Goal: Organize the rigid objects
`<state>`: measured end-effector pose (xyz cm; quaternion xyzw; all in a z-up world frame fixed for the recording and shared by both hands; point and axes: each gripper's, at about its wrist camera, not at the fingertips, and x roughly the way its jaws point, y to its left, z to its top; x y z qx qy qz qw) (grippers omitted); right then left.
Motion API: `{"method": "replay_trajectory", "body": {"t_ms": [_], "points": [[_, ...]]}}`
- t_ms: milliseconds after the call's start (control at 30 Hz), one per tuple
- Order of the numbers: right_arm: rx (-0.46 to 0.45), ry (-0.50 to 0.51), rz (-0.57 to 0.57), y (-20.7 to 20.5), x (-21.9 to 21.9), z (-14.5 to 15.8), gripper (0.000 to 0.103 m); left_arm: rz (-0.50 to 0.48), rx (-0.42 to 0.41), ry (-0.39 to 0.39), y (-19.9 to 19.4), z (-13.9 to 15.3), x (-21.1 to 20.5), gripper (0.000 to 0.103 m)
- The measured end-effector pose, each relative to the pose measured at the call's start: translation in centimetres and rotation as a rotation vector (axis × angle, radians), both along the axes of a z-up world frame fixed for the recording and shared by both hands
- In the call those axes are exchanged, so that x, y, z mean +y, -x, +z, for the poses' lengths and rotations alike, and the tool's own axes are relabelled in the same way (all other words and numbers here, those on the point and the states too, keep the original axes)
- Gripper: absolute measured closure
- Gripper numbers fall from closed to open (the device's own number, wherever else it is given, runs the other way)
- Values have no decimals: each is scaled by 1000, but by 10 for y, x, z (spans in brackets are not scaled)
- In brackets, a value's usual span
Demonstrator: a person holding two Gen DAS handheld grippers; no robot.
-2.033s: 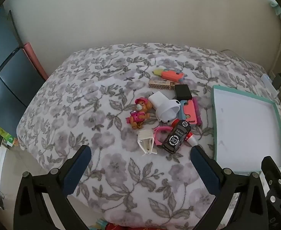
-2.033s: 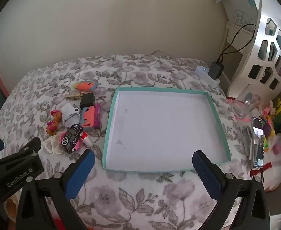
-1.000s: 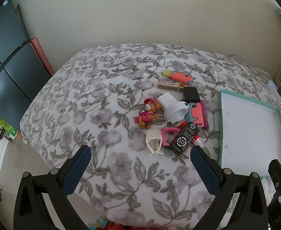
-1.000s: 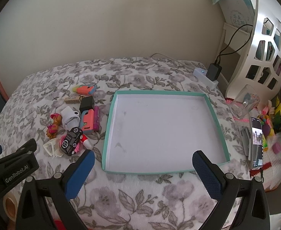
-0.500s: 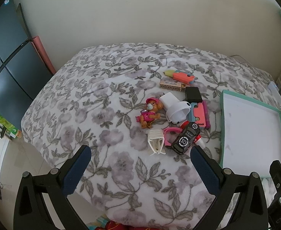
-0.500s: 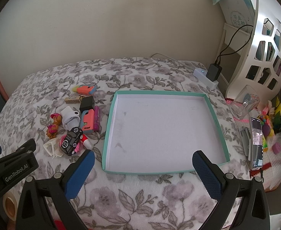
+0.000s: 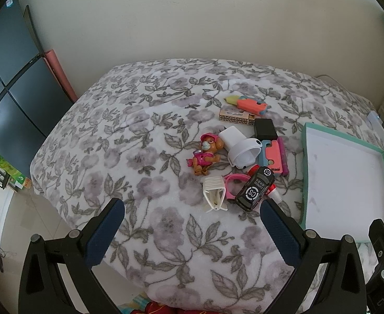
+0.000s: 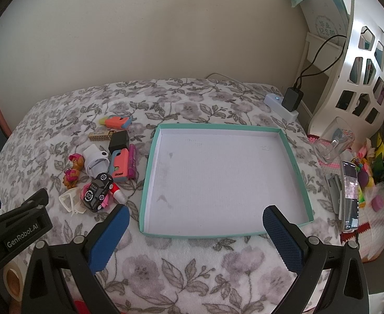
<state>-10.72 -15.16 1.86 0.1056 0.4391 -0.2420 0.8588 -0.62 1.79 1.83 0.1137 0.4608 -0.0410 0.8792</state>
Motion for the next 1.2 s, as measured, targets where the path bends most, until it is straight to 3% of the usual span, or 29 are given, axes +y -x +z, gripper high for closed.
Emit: {"method": "replay_trajectory", "body": {"t_ms": [533, 733, 1000, 1200], "points": [[4, -6, 5, -1, 2, -1, 0, 4, 6, 1, -1, 0, 4, 0], [12, -44, 44, -14, -1, 1, 0, -39, 18, -7, -17, -2, 0, 0], [44, -93, 62, -60, -5, -6, 0, -2, 3, 106, -68, 19, 19, 0], [94, -142, 100, -97, 4, -22, 0, 15, 5, 142, -96, 8, 27, 0]]}}
